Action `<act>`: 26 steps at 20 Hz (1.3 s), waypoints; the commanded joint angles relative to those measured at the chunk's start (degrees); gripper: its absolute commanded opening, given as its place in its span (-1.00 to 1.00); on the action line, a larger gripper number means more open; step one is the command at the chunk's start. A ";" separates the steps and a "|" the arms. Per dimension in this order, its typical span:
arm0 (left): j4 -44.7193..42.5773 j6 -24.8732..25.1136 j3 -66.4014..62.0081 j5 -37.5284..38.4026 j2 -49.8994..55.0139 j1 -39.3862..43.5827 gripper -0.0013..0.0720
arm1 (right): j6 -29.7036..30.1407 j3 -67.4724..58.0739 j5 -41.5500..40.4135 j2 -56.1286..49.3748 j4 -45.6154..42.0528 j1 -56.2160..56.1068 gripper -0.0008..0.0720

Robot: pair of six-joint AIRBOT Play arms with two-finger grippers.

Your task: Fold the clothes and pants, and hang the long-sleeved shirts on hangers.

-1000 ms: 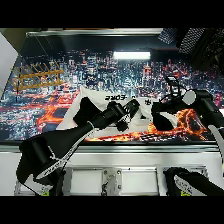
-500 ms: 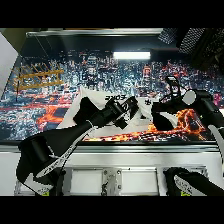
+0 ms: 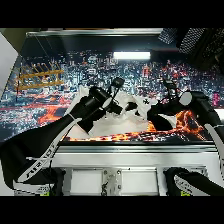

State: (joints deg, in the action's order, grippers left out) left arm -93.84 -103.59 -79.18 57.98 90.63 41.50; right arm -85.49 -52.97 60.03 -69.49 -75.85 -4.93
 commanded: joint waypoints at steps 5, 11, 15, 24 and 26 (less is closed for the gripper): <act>8.11 -1.66 0.02 -0.98 -2.32 -1.64 -0.93 | 1.73 1.92 -10.93 -8.76 15.30 -3.15 0.84; 8.04 -1.66 0.02 -1.03 -2.32 -0.17 -0.93 | 4.09 1.92 -15.69 -11.17 20.65 -3.63 0.83; 8.11 -1.68 0.02 -0.96 -3.87 -0.94 -0.93 | 4.31 1.90 -15.78 -10.45 22.16 -3.61 -0.01; 8.70 -1.97 -1.75 0.20 -16.61 -6.01 -0.93 | 5.55 -10.71 1.86 1.77 2.60 0.72 -0.94; 11.87 -1.86 -4.96 -0.85 -21.16 -5.95 -0.93 | 5.57 -17.73 7.78 6.91 1.36 1.46 -0.94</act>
State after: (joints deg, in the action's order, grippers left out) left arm -84.66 -105.47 -81.36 58.22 75.13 36.40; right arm -80.07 -62.33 57.65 -68.93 -68.01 -4.91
